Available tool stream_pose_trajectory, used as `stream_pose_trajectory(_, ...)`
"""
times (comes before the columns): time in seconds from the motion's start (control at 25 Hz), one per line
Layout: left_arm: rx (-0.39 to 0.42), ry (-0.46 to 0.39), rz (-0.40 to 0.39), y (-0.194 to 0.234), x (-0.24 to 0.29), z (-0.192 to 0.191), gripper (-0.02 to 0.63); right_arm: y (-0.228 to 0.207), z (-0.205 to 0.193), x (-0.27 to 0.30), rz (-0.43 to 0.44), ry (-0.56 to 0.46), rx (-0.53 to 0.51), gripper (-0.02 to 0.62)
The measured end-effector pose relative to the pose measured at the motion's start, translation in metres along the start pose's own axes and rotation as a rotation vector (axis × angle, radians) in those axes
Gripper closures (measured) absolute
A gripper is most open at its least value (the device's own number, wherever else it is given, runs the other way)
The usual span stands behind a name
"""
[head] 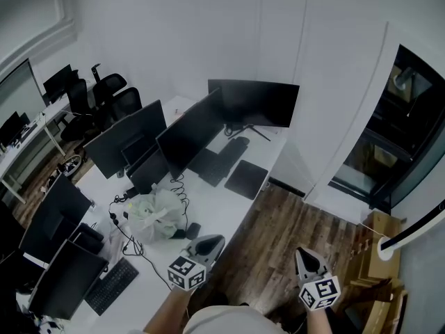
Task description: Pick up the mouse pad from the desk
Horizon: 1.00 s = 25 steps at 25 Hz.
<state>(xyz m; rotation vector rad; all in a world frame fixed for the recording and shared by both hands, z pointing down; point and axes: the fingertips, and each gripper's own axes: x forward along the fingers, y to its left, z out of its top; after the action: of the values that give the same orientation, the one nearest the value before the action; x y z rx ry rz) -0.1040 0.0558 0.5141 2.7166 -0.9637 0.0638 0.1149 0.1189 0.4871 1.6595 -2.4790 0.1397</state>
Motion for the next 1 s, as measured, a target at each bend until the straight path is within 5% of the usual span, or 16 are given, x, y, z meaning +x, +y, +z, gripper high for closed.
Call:
stream_pose_trajectory(0.52,-0.002,-0.019,-0.017,0.022,0.004,0.002,0.508,0.007,-0.001,0.017,-0.047,0.020,0.014,0.583)
stream_pose_trajectory(1.0,0.031,0.030,-0.028,0.043,-0.003,-0.007,0.386,0.026,-0.009,0.029,-0.084,0.025,0.031,0.583)
